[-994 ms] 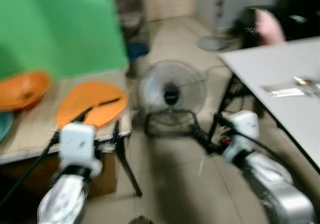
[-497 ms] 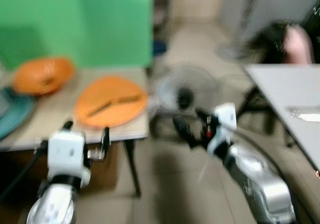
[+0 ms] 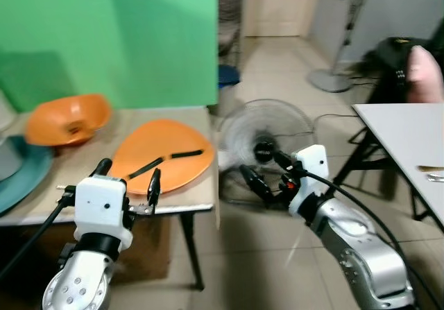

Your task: Setting the table

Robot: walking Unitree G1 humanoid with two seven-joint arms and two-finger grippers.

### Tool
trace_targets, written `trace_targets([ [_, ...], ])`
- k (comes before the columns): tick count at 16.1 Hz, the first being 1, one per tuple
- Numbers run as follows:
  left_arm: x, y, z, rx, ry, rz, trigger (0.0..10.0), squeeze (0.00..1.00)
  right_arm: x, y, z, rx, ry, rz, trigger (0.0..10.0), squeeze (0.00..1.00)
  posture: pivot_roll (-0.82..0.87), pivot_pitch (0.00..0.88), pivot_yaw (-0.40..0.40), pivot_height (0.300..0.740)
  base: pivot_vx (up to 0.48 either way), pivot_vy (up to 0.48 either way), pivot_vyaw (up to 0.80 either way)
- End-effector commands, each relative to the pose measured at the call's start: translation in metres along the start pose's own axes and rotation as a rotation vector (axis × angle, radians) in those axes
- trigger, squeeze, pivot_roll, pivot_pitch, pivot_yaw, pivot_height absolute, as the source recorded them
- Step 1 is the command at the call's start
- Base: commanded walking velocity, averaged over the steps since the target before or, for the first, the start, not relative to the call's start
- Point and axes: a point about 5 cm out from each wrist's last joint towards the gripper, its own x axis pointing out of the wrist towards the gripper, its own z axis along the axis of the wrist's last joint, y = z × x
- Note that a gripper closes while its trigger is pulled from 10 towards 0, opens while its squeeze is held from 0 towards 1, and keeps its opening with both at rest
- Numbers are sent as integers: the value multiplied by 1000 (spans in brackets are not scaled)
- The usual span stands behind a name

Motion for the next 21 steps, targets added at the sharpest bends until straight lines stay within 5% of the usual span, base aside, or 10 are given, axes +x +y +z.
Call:
trace_targets([
  [1,-2,1,0,11,8,1,10000,675,2,0,2,-5,-5,3,10000,1000,66,0,20,740,259,0,800],
  [10,1,1,0,32,8,-49,10000,671,10,-12,7,55,-19,-75,10000,1000,58,0,30,740,261,0,267],
  [13,4,-4,-2,10,20,-166,10000,655,23,-21,5,171,63,-39,10000,1000,51,0,39,740,0,0,0],
  [14,7,-3,-5,29,29,-229,10000,659,31,-26,3,261,104,-51,10000,0,47,0,39,740,0,0,0],
  [18,19,13,-19,79,95,-359,10000,647,59,-41,-2,479,162,-148,10000,0,52,0,38,740,0,0,0],
  [21,22,10,-23,51,128,-526,10000,608,74,-51,3,516,162,-178,10000,0,66,0,24,740,0,0,0],
])
